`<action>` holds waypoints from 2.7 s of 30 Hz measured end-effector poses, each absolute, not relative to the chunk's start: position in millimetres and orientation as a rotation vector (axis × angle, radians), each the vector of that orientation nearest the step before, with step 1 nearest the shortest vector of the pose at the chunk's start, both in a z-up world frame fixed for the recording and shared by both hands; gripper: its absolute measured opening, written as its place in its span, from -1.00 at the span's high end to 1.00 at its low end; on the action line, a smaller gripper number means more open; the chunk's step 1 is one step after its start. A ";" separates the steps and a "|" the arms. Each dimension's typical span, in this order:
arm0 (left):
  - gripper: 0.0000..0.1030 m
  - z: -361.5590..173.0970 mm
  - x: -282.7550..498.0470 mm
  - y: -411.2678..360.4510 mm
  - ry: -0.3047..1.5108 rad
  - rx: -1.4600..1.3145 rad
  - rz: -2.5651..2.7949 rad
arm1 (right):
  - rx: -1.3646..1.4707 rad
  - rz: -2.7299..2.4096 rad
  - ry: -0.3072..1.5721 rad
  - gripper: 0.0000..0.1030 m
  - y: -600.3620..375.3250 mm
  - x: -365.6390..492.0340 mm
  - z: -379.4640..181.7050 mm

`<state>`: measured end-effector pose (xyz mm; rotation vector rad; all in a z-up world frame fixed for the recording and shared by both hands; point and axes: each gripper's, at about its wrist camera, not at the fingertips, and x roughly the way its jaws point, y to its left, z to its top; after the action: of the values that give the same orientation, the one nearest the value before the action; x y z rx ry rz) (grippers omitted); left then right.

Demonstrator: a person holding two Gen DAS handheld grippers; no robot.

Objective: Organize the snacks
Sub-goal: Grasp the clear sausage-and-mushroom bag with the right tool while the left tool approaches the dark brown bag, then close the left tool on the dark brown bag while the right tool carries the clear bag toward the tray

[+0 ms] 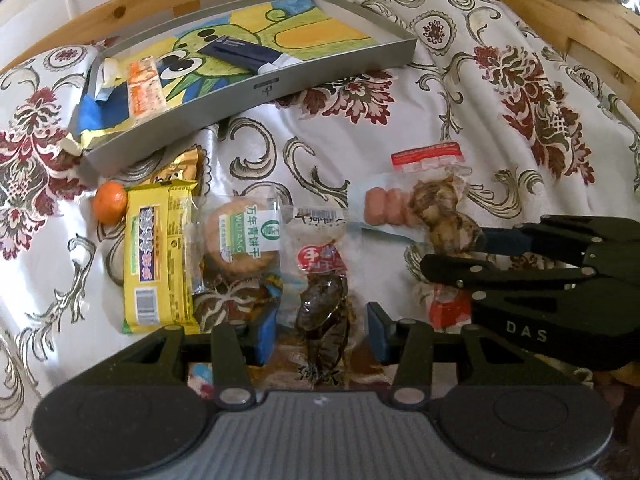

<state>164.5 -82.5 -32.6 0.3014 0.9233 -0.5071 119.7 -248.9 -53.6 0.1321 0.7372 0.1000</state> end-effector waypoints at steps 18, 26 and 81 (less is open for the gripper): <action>0.03 -13.9 135.8 -83.4 0.918 0.245 -0.490 | 0.118 0.165 0.757 0.33 -250.4 101.3 -38.5; 0.03 -3.9 122.0 -83.0 0.895 0.219 -0.487 | 0.036 0.167 0.714 0.34 -246.8 90.3 -29.8; 0.03 7.9 378.8 -106.8 0.608 -0.003 -0.227 | -0.169 0.067 0.197 0.33 -273.2 299.1 1.9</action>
<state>378.8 -106.8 7.9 -0.0030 0.6081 -0.2268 299.1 -273.2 1.9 -0.1693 0.1973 0.0666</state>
